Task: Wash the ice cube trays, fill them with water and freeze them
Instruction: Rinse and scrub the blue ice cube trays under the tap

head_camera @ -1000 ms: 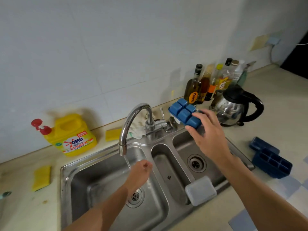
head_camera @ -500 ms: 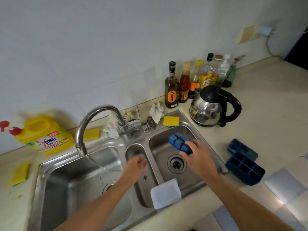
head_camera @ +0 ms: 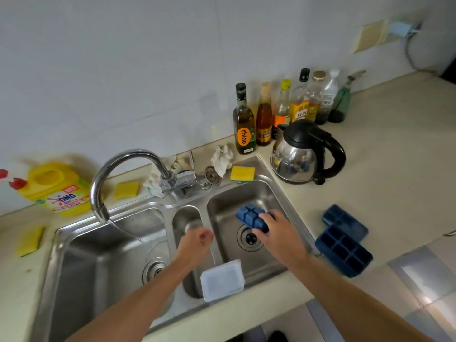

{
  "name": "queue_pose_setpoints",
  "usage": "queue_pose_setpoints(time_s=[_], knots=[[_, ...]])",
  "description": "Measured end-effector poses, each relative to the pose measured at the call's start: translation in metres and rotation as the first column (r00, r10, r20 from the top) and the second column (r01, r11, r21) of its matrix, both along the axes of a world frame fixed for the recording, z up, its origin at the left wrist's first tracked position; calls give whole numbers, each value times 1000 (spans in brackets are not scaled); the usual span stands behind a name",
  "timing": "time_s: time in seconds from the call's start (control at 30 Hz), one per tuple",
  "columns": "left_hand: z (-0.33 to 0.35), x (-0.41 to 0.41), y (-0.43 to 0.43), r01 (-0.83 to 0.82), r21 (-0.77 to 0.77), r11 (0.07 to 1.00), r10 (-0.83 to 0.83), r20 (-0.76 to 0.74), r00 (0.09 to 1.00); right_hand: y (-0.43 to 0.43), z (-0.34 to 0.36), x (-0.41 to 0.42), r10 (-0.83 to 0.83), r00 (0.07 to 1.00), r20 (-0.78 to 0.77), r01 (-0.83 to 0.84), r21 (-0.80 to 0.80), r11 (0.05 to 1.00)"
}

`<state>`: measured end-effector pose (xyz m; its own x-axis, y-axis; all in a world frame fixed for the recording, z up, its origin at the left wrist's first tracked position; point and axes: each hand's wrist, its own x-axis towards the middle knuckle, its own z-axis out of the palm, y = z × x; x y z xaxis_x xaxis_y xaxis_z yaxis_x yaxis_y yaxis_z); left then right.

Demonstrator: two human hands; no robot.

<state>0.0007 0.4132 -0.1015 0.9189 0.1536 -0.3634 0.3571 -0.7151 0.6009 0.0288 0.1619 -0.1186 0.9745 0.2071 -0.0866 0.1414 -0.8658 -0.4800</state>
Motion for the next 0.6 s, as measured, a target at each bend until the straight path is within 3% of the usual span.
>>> queue_pose_setpoints(time_s=[0.07, 0.13, 0.23, 0.3, 0.33, 0.37, 0.4, 0.43, 0.5, 0.6], knots=[[-2, 3, -3, -12, 25, 1000, 12, -26, 1000, 16, 42, 18, -79, 961, 264, 19, 223, 975], [-3, 7, -4, 2, 32, 999, -2, 14, 1000, 26, 85, 33, -168, 850, 500, -68, 419, 906], [-4, 14, -4, 28, 18, 999, -28, 41, 999, 27, 100, 37, -190, 755, 628, -196, 492, 848], [-6, 18, -2, 3, 1, 1000, -3, 33, 999, 19, 64, 32, -95, 859, 503, -111, 364, 925], [-6, 20, 0, -3, -6, 1000, 3, 29, 1000, 13, 37, 25, -6, 951, 308, -54, 185, 981], [-8, 21, 2, 7, -14, 1000, -6, 39, 999, 6, 9, 13, 51, 999, 19, -51, -15, 999], [-10, 24, 5, 22, -18, 1000, -21, 56, 998, -1, -15, 2, 59, 970, -234, -96, -152, 984], [-11, 26, 8, 32, -22, 999, -31, 62, 998, -7, -33, -7, 38, 938, -344, -118, -214, 970], [-13, 30, 12, 30, -34, 999, -28, 71, 997, -7, -35, -1, -7, 959, -283, -53, -204, 977], [-23, 36, 15, 47, -34, 998, -46, 23, 999, 19, 20, 30, -41, 998, 41, 39, 40, 998]])
